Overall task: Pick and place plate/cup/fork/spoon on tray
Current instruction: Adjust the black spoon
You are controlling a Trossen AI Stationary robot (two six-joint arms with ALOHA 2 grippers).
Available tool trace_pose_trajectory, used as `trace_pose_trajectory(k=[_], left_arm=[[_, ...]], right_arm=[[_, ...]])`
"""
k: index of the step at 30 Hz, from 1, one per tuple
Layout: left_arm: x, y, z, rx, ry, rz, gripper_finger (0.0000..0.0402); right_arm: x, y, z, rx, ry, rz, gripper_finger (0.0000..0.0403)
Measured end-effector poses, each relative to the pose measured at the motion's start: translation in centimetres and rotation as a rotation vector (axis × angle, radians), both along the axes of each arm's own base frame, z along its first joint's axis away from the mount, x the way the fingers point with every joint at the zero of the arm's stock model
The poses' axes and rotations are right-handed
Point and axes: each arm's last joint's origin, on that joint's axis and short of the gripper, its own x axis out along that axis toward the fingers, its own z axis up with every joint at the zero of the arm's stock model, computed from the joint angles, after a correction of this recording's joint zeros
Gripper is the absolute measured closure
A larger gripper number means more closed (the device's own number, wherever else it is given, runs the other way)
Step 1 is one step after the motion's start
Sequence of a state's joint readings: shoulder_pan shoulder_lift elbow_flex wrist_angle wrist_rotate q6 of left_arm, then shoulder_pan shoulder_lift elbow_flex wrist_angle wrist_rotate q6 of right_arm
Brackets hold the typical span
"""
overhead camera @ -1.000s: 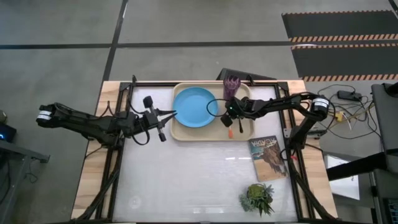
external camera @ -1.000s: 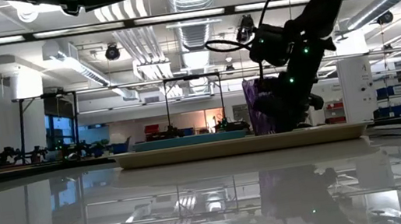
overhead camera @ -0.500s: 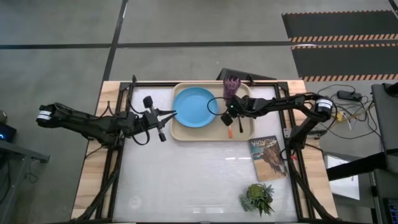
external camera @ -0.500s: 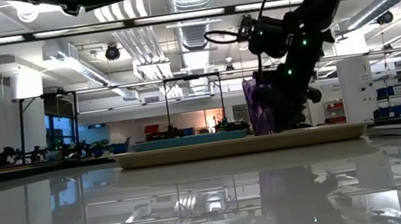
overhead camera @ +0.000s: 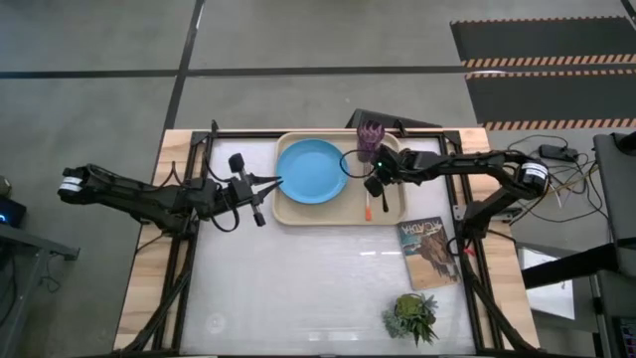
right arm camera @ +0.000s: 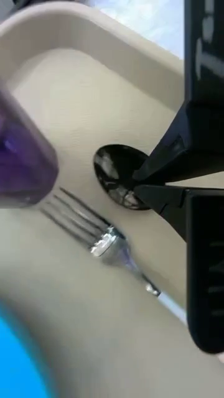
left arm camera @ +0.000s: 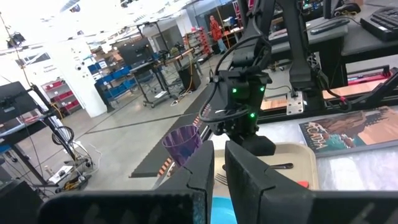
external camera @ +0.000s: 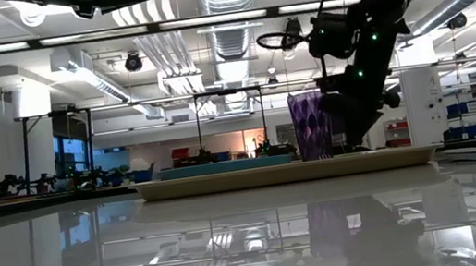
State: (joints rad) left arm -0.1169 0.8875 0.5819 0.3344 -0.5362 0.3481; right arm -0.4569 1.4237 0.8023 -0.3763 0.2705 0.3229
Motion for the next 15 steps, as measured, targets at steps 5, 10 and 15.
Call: trace_pose_trajectory(k=[5, 10, 15], left_arm=[[0.0, 0.0, 0.0, 0.0, 0.001, 0.0, 0.0379], [0.0, 0.0, 0.0, 0.0, 0.002, 0.0, 0.0379], [0.0, 0.0, 0.0, 0.0, 0.001, 0.0, 0.0379]], right_arm=[[-0.7, -0.8, -1.1, 0.036, 0.012, -0.02, 0.0394], [-0.4, -1.2, -1.7, 0.032, 0.008, -0.007, 0.0394], [0.0, -1.4, -2.6, 0.034, 0.016, -0.005, 0.0394]])
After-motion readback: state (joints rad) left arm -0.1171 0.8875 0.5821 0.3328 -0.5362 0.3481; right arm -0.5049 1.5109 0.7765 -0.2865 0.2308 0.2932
